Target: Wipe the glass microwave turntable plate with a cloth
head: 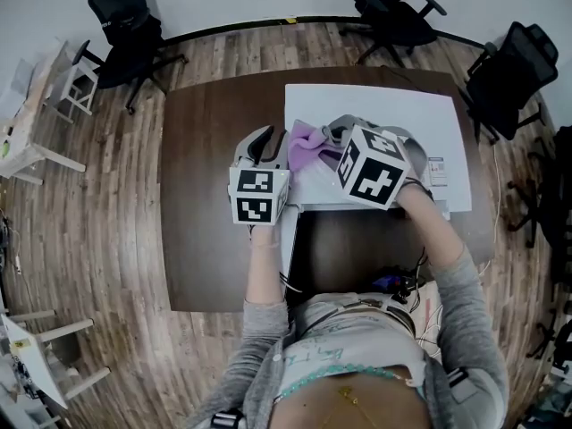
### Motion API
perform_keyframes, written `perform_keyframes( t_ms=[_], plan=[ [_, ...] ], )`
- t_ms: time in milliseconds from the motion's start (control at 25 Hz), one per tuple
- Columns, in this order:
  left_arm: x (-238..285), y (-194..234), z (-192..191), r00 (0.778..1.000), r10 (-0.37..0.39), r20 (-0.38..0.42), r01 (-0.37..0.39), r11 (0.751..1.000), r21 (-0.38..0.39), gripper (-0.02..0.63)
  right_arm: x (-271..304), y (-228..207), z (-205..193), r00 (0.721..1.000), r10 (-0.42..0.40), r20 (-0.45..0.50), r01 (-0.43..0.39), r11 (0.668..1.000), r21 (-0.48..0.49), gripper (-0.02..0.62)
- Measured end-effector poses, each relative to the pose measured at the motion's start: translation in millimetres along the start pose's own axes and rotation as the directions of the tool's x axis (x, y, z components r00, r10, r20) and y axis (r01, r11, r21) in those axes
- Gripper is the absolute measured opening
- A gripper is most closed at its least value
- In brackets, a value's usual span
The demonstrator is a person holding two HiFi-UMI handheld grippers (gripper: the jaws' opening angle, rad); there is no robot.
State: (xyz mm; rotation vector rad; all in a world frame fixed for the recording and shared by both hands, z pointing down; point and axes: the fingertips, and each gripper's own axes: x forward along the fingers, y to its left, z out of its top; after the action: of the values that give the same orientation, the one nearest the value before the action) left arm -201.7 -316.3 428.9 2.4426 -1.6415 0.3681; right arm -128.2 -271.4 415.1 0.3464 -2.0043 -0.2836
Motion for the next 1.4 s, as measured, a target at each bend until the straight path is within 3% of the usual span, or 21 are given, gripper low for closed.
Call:
perform_keyframes(
  t_ms=[400, 720, 1400],
  plan=[
    [2.5, -6.8, 0.5, 1.000, -0.012, 0.014, 0.012, 1.000, 0.023, 0.103, 15.2, -58.7, -8.6, 0.994, -0.111, 0.005, 0.110, 0.992, 0.061, 0.098],
    [5.2, -9.3, 3.0, 1.000, -0.019, 0.021, 0.019, 0.999, 0.032, 0.087, 16.8, -93.7, -33.9, 0.988, -0.153, -0.008, 0.153, 0.976, 0.154, 0.098],
    [4.1, -5.9, 2.8, 0.999, -0.026, 0.036, 0.025, 0.999, 0.022, 0.078, -15.8, -121.6, -114.1, 0.969, -0.232, -0.085, 0.246, 0.924, 0.292, 0.098]
  ],
)
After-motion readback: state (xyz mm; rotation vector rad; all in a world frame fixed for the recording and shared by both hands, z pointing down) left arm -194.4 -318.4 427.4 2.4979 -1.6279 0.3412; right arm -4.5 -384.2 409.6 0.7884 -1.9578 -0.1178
